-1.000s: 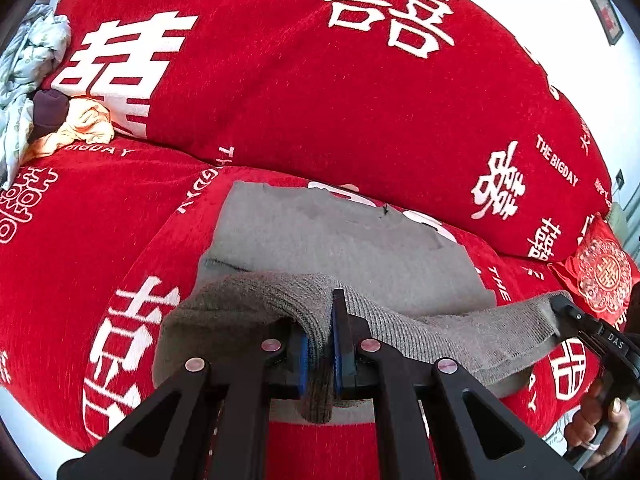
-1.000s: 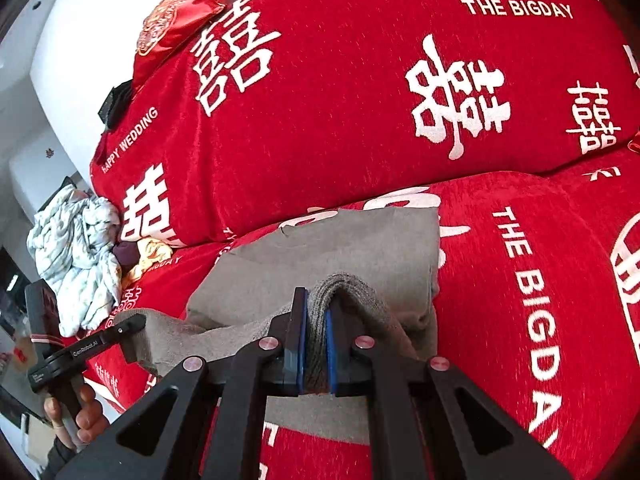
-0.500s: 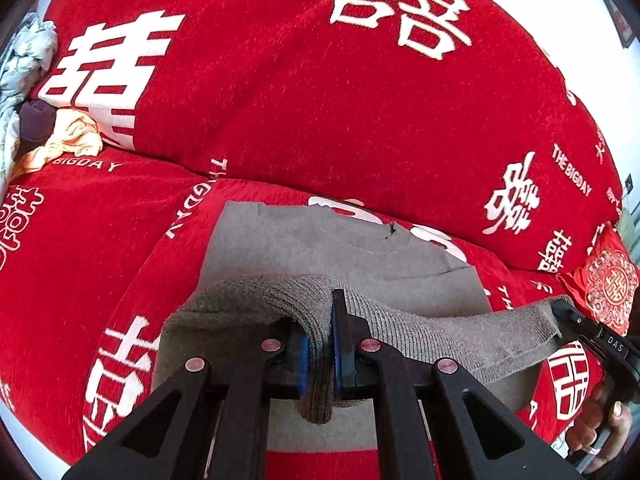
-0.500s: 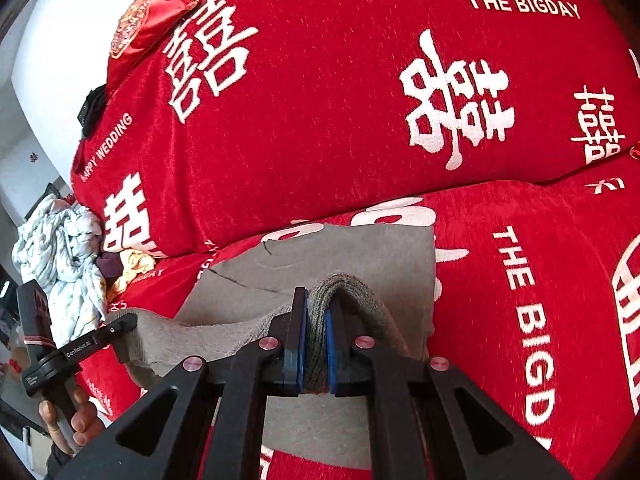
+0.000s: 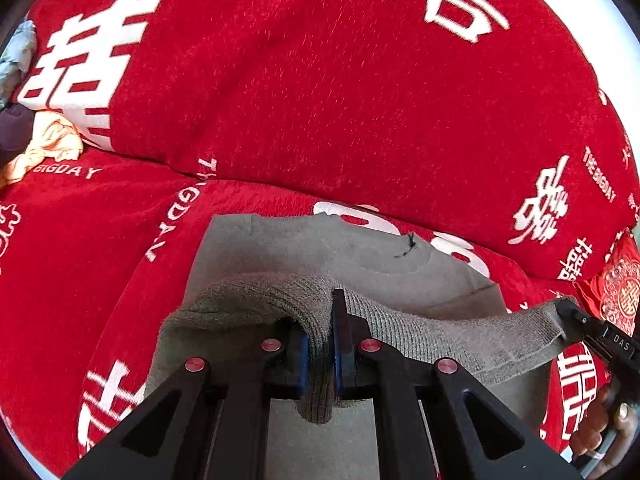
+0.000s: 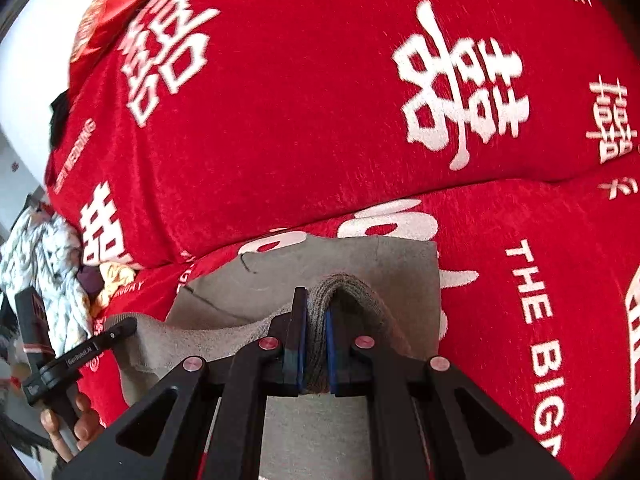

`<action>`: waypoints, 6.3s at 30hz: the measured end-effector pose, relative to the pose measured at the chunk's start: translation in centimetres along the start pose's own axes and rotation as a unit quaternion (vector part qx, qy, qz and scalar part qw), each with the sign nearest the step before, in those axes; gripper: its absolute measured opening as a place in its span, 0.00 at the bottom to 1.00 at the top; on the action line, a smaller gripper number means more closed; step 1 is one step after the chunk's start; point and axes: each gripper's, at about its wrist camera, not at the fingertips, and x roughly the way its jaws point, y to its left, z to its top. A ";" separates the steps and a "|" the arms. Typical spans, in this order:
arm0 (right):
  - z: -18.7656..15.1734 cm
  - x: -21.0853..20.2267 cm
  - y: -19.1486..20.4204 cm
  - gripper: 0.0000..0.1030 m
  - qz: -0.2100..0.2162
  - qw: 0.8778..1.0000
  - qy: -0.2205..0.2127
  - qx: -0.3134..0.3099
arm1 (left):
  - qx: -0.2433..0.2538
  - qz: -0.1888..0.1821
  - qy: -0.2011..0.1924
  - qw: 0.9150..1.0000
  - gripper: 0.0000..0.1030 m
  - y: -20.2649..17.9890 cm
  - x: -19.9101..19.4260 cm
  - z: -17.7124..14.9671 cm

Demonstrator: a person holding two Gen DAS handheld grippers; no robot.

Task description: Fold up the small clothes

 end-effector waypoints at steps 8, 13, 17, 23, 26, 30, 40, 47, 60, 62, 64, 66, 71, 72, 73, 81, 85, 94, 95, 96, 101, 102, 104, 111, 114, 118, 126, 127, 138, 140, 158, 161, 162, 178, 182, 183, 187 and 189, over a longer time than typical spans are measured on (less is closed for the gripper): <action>1.4 4.0 -1.1 0.08 -0.021 1.000 0.018 0.008 | 0.000 0.013 0.025 1.000 0.09 -0.1 4.4 1.7; 2.2 7.0 -2.3 0.08 -0.031 0.999 0.030 0.021 | -0.004 0.021 0.039 0.999 0.09 -0.2 7.0 2.9; 2.5 9.3 -3.1 0.08 -0.039 0.998 0.042 0.025 | -0.004 0.024 0.053 0.998 0.09 0.2 9.1 3.5; 2.4 11.9 -4.4 0.08 -0.047 0.997 0.056 0.038 | -0.013 0.028 0.083 0.996 0.10 1.2 12.4 3.3; 2.3 12.5 -4.7 0.08 -0.050 0.996 0.059 0.042 | -0.022 0.022 0.090 0.995 0.10 1.7 13.2 3.3; 2.4 13.3 -5.1 0.08 -0.052 0.995 0.070 0.058 | -0.036 -0.002 0.111 0.993 0.35 2.1 13.8 3.6; 3.6 11.2 -5.6 0.30 -0.040 0.995 0.059 0.075 | -0.043 -0.007 0.060 0.997 0.78 2.5 9.6 5.8; 3.5 7.7 -5.0 0.73 -0.065 0.998 -0.004 0.025 | 0.049 0.067 0.051 0.995 0.78 2.0 8.8 3.6; 0.7 16.5 1.1 0.73 -0.157 0.966 0.117 -0.169 | 0.095 0.109 0.103 0.984 0.78 0.1 15.0 2.9; 1.0 16.6 -0.6 0.73 -0.184 0.966 0.111 -0.143 | 0.091 0.103 0.092 0.986 0.78 1.2 14.9 3.0; 1.4 16.3 -2.7 0.73 -0.163 0.976 0.112 -0.089 | 0.090 0.096 0.092 0.987 0.78 1.5 14.7 3.0; 1.7 15.7 -3.4 0.73 -0.147 0.981 0.103 -0.068 | 0.091 0.096 0.090 0.987 0.78 1.5 14.6 3.1; 1.1 13.7 -2.3 0.73 -0.163 0.979 0.084 -0.083 | 0.089 0.095 0.073 0.989 0.78 0.2 13.8 3.8; 0.9 13.1 -1.9 0.73 -0.159 0.980 0.078 -0.086 | 0.094 0.093 0.071 0.989 0.78 -0.1 13.7 3.9; 0.5 12.4 -1.5 0.73 -0.154 0.981 0.073 -0.088 | 0.100 0.096 0.069 0.988 0.78 -0.4 13.8 4.0; -2.7 11.5 0.8 0.73 -0.150 0.974 0.107 -0.130 | 0.101 0.132 0.094 0.982 0.78 0.3 14.6 2.7; -3.6 10.5 0.3 0.73 -0.153 0.975 0.102 -0.122 | 0.102 0.112 0.066 0.986 0.78 -0.6 11.0 1.8; -7.0 5.9 5.5 0.73 -0.119 0.977 0.049 -0.172 | 0.129 0.067 0.002 0.989 0.78 -3.1 3.5 -2.4; -7.6 5.7 6.2 0.73 -0.120 0.974 0.045 -0.184 | 0.136 0.071 -0.004 0.988 0.78 -3.4 3.0 -3.0; -8.2 5.6 6.7 0.73 -0.122 0.972 0.043 -0.196 | 0.140 0.072 -0.005 0.987 0.78 -3.6 2.7 -3.5; -10.8 6.3 7.5 0.73 -0.122 0.967 0.062 -0.215 | 0.146 0.089 0.008 0.985 0.78 -3.1 2.8 -6.3; -11.2 6.6 7.4 0.73 -0.124 0.966 0.067 -0.218 | 0.146 0.096 0.016 0.984 0.78 -2.6 3.2 -6.9; -11.9 6.6 6.7 0.73 -0.127 0.964 0.063 -0.226 | 0.143 0.113 0.028 0.983 0.78 -1.5 3.8 -7.9; -11.5 3.8 1.7 0.74 -0.146 0.972 0.044 -0.178 | 0.108 0.108 0.015 0.988 0.94 3.1 2.6 -9.0; -11.4 2.8 -0.2 0.74 -0.158 0.974 0.038 -0.159 | 0.108 0.109 0.014 0.988 0.94 3.9 2.4 -9.5; -11.5 1.1 -1.6 0.75 -0.168 0.978 0.038 -0.115 | 0.101 0.128 0.009 0.987 0.94 3.8 1.2 -9.9; -14.2 0.3 3.6 0.75 -0.140 0.980 0.009 -0.143 | 0.084 0.080 -0.001 0.993 0.94 0.2 0.1 -10.7; -14.5 0.8 4.3 0.75 -0.138 0.978 0.011 -0.154 | 0.090 0.079 0.000 0.993 0.94 -0.5 0.4 -10.8; -15.9 2.3 2.0 0.75 -0.159 0.974 0.026 -0.162 | 0.111 0.101 0.014 0.989 0.96 0.2 2.0 -12.6; -15.7 1.5 0.9 0.75 -0.161 0.976 0.026 -0.142 | 0.106 0.100 0.018 0.989 0.96 0.8 1.8 -12.4; -16.1 4.4 5.0 0.76 -0.145 0.971 0.037 -0.187 | 0.088 0.101 0.005 0.991 0.96 1.1 0.2 -11.1; -16.0 3.5 4.2 0.77 -0.164 0.970 0.035 -0.176 | 0.084 0.103 0.009 0.991 0.96 2.2 0.5 -11.1; -15.9 3.1 3.8 0.77 -0.169 0.971 0.032 -0.167 | 0.083 0.103 0.010 0.991 0.96 2.7 0.5 -11.1; -15.8 3.6 6.0 0.77 -0.139 0.975 0.035 -0.172 | -0.028 -0.058 0.030 0.997 0.96 9.0 3.4 -7.9; -14.7 4.4 7.6 0.77 -0.128 0.973 0.043 -0.187 | -0.039 -0.124 0.027 0.991 0.58 9.1 3.5 -7.4; -14.2 4.7 8.1 0.77 -0.123 0.973 0.046 -0.190 | -0.042 -0.125 0.030 0.991 0.48 9.3 3.7 -7.6; -11.5 7.2 10.7 0.77 -0.089 0.974 0.079 -0.191 | -0.097 -0.175 0.026 0.979 0.28 11.5 4.0 -7.5; -10.0 8.9 12.4 0.77 -0.068 0.975 0.097 -0.188 | -0.106 -0.184 0.026 0.977 0.28 11.8 4.2 -7.4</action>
